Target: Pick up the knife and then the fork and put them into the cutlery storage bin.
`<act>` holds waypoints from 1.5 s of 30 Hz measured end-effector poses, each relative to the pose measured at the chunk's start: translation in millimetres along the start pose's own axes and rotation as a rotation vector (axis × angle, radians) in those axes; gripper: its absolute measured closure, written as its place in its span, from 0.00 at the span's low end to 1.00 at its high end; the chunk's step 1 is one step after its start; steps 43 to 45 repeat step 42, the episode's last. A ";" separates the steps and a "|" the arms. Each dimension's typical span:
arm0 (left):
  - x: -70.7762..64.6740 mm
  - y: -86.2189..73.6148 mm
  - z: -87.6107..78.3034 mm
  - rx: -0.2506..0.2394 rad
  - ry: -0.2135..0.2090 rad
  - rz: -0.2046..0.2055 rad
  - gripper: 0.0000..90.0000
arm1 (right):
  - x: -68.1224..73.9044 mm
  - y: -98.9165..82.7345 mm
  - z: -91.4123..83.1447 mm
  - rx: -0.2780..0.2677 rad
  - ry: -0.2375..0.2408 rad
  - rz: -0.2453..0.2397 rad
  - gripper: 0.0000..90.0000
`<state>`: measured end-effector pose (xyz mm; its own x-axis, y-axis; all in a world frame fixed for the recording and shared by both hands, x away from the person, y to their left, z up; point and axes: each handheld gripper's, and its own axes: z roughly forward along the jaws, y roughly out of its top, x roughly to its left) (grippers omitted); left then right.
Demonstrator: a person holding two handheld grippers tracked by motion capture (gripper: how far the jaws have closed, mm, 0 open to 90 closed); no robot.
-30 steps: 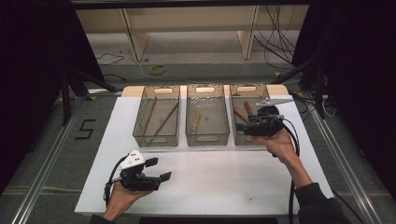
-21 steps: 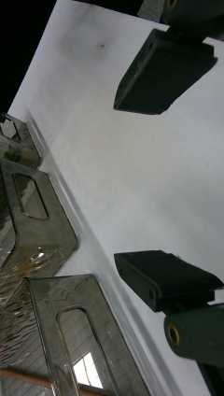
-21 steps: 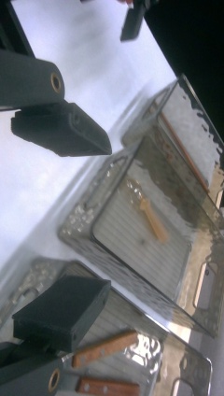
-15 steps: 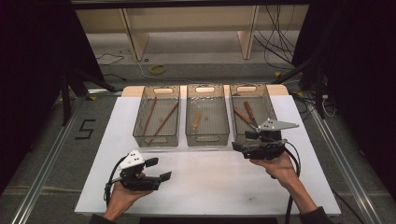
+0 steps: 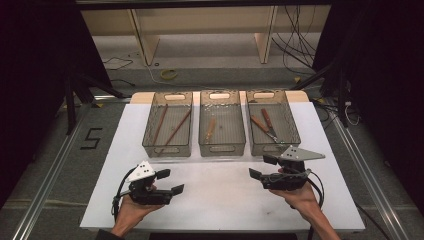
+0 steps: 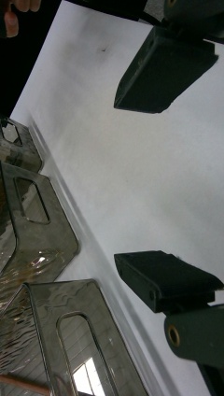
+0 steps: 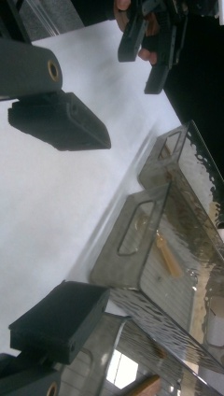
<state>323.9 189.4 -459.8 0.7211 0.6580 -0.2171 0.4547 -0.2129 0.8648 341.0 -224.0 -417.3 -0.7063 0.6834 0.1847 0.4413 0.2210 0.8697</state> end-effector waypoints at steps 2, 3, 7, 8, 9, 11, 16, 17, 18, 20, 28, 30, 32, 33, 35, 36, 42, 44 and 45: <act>-0.3 -0.1 0.4 -0.001 0.001 0.002 0.23 | 2.0 -5.9 -2.1 -0.005 -0.001 -0.002 0.27; -0.4 -0.1 0.3 -0.002 0.000 0.002 0.23 | 2.8 -8.8 -2.9 -0.005 -0.002 -0.004 0.27; -0.1 0.1 -0.8 -0.006 -0.003 0.005 0.23 | 4.7 -20.5 -6.2 -0.014 -0.007 0.000 0.27; -0.1 0.1 -0.9 -0.007 -0.004 0.005 0.23 | 5.2 -23.5 -6.6 -0.015 -0.014 -0.001 0.26; -0.3 0.0 -1.0 -0.007 -0.005 0.005 0.23 | 5.5 -26.1 -7.0 -0.014 -0.016 0.003 0.26; -0.8 -0.2 -1.0 -0.014 -0.007 0.006 0.22 | 5.3 -30.2 -7.8 -0.016 -0.016 0.012 0.26; -1.5 -0.5 -2.1 -0.016 -0.015 0.005 0.22 | 5.4 -35.9 -11.5 -0.031 -0.027 0.021 0.25; -1.6 -0.5 -2.2 -0.016 -0.017 0.005 0.22 | 5.4 -36.7 -12.6 -0.034 -0.025 0.028 0.25; -1.7 -0.6 -2.1 -0.016 -0.017 0.005 0.22 | 5.5 -37.6 -13.5 -0.035 -0.023 0.030 0.25; -1.8 -0.7 -1.7 -0.016 -0.017 0.006 0.22 | 5.8 -39.3 -14.6 -0.036 -0.028 0.030 0.25; -1.8 -0.6 -0.7 -0.010 -0.016 0.015 0.22 | 4.0 -41.1 -15.5 -0.038 -0.029 0.041 0.24; -2.2 -0.7 -0.6 -0.010 -0.018 0.013 0.22 | 3.8 -41.0 -15.6 -0.039 -0.029 0.040 0.24; -2.2 -0.7 -0.7 -0.010 -0.018 0.013 0.22 | 3.9 -40.7 -15.7 -0.042 -0.029 0.040 0.24; -2.2 -0.7 -0.8 -0.011 -0.017 0.014 0.22 | 4.0 -40.6 -15.7 -0.042 -0.029 0.041 0.24; -1.8 -0.6 -0.9 -0.013 -0.017 0.016 0.22 | 4.4 -40.5 -15.7 -0.040 -0.030 0.038 0.24; -1.7 -0.6 -1.0 -0.013 -0.017 0.016 0.22 | 4.5 -40.5 -15.6 -0.040 -0.029 0.038 0.24; -1.8 -0.4 0.6 -0.004 -0.017 0.015 0.22 | 3.0 -41.0 -14.8 -0.035 -0.032 0.042 0.24; -1.8 -0.4 0.6 -0.004 -0.017 0.015 0.22 | 3.0 -41.0 -14.8 -0.035 -0.032 0.042 0.24; -1.8 -0.4 0.6 -0.004 -0.017 0.015 0.22 | 3.0 -41.0 -14.8 -0.035 -0.032 0.042 0.24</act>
